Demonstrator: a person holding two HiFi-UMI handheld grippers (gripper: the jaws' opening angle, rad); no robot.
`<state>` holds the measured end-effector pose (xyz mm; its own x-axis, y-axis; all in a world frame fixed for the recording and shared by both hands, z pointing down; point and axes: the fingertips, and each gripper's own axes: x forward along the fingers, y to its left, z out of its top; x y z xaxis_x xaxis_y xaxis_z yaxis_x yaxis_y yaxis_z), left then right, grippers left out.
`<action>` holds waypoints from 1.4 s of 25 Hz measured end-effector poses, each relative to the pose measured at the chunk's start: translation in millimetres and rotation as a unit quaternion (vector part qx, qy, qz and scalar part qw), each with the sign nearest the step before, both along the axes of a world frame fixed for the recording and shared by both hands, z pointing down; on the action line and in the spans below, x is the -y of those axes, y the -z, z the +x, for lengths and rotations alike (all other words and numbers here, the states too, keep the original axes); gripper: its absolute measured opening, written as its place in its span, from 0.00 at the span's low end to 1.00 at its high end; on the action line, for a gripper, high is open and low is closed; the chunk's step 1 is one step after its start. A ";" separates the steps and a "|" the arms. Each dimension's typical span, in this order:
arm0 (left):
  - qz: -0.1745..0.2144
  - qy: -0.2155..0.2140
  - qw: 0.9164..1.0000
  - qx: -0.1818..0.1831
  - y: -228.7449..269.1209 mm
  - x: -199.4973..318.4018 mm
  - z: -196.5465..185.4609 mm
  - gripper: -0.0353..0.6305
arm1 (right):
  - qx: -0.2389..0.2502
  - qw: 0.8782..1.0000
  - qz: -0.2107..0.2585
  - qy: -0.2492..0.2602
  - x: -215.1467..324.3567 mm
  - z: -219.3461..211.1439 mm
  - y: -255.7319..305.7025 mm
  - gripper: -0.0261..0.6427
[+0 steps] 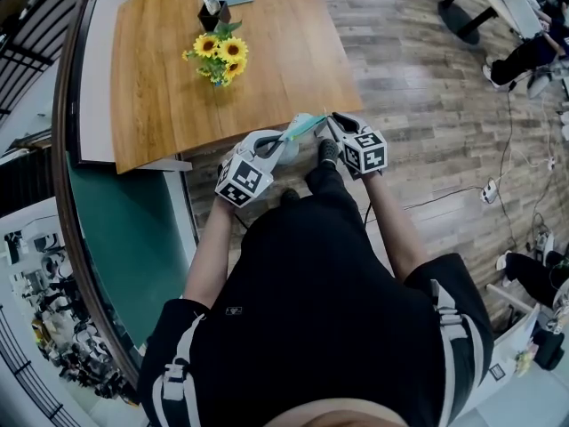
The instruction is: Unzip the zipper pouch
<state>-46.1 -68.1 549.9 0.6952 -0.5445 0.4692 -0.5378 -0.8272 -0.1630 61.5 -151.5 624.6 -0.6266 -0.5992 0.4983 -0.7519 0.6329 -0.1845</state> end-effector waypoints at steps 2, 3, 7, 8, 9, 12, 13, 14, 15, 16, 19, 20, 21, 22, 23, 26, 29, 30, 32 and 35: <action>0.000 0.005 1.000 -0.005 2.0 1.9 -2.4 0.06 | -0.010 1.000 0.002 0.002 -1.5 2.7 -1.7 0.14; 0.001 0.008 1.000 -0.006 2.9 4.0 -3.6 0.06 | -0.012 1.000 0.003 0.002 -1.0 4.4 -2.2 0.14; 0.004 0.016 1.000 -0.001 3.0 11.8 -6.5 0.06 | -0.012 1.000 0.007 -0.002 1.7 11.1 -0.9 0.14; 0.003 0.018 1.000 0.001 2.4 12.4 -6.6 0.06 | -0.011 1.000 0.008 -0.003 1.5 13.1 0.1 0.13; 0.002 0.020 1.000 0.002 1.8 12.7 -6.9 0.06 | -0.009 1.000 0.010 -0.003 1.3 14.6 1.3 0.12; 0.006 0.027 1.000 0.002 2.3 16.1 -8.5 0.06 | -0.012 1.000 0.019 0.002 1.3 15.9 3.6 0.04; 0.008 0.031 1.000 0.001 2.4 17.9 -9.1 0.06 | -0.015 1.000 0.023 0.007 0.9 15.7 4.3 0.04; 0.009 0.034 0.999 0.000 2.4 19.4 -9.9 0.06 | -0.018 0.999 0.028 0.012 0.1 15.2 5.0 0.04; 0.009 0.038 0.999 -0.001 2.4 20.6 -10.8 0.06 | -0.021 0.999 0.032 0.018 -1.1 14.2 5.8 0.04; 0.009 0.041 0.999 -0.001 2.2 21.5 -12.0 0.06 | -0.023 0.999 0.037 0.024 -2.4 12.6 6.7 0.04; 0.008 0.050 0.999 -0.002 1.6 24.3 -16.0 0.06 | -0.032 0.997 0.053 0.039 -4.2 7.1 10.4 0.04; 0.008 0.053 0.999 -0.002 1.4 25.5 -17.2 0.06 | -0.036 0.997 0.058 0.044 -4.2 6.0 11.5 0.04; 0.009 0.055 0.998 -0.003 1.1 27.0 -18.3 0.06 | -0.039 0.996 0.062 0.047 -4.1 5.5 12.1 0.04; 0.010 0.057 0.998 -0.004 0.8 28.7 -19.5 0.06 | -0.042 0.996 0.065 0.048 -3.7 5.4 12.8 0.04; 0.010 0.059 0.998 -0.004 0.5 30.7 -20.8 0.06 | -0.042 0.996 0.067 0.047 -3.0 5.4 14.0 0.04; 0.009 0.065 0.998 -0.005 0.4 36.2 -25.1 0.06 | -0.045 0.995 0.074 0.044 -0.8 6.8 17.1 0.04; 0.011 0.069 0.998 -0.005 1.8 40.1 -28.3 0.06 | -0.049 0.995 0.078 0.038 -0.6 10.1 18.8 0.04; 0.011 0.071 0.997 -0.005 2.2 40.9 -30.1 0.06 | -0.049 0.995 0.078 0.035 -1.2 10.9 19.1 0.04; 0.011 0.076 0.997 -0.007 2.2 42.0 -33.9 0.06 | -0.049 0.995 0.077 0.029 -3.7 11.9 19.8 0.04; 0.009 0.079 0.997 -0.010 1.3 41.8 -36.8 0.06 | -0.052 0.996 0.075 0.024 -9.0 13.3 19.8 0.04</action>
